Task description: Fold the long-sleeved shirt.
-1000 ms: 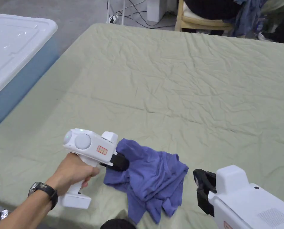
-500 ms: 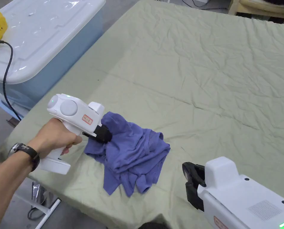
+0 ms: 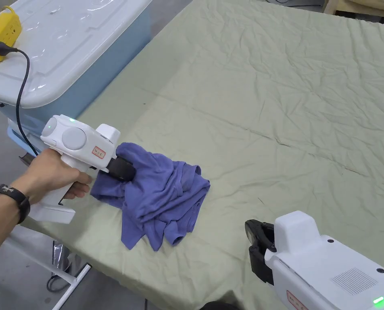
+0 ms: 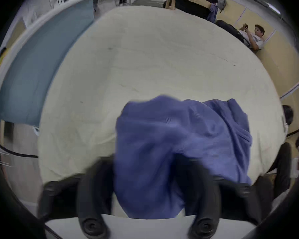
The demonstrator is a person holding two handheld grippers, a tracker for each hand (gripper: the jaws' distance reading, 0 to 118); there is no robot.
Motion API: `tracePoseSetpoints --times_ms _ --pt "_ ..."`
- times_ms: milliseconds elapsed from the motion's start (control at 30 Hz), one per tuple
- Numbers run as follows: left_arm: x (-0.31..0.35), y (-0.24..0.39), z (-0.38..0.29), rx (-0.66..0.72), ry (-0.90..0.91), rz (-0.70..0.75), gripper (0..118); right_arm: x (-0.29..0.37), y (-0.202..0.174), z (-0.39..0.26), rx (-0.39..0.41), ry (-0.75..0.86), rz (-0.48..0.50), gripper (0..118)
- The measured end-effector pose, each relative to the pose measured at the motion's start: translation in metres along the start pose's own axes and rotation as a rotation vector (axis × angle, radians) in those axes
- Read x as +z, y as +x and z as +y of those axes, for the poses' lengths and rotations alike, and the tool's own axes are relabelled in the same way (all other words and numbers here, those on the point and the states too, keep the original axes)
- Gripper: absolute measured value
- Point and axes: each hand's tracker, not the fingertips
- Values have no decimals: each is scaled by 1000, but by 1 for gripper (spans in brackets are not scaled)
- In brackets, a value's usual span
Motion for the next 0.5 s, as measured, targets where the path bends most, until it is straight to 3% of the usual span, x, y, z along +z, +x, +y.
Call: tracePoseSetpoints --times_ms 67,100,300,433,500 --pt "5 -4 -3 66 -8 -30 94 5 0 -1 -2 -1 -7 1" --pt "10 -5 -5 84 5 -29 96 8 0 -1 -5 3 -7 1" --pt "64 9 -17 260 177 66 96 40 9 -2 -31 53 -38 1" --pt "117 54 -27 251 401 106 94 78 22 1 -48 127 -98 1" --pt "145 85 -31 254 515 132 88 103 32 2 -66 182 -148 1"
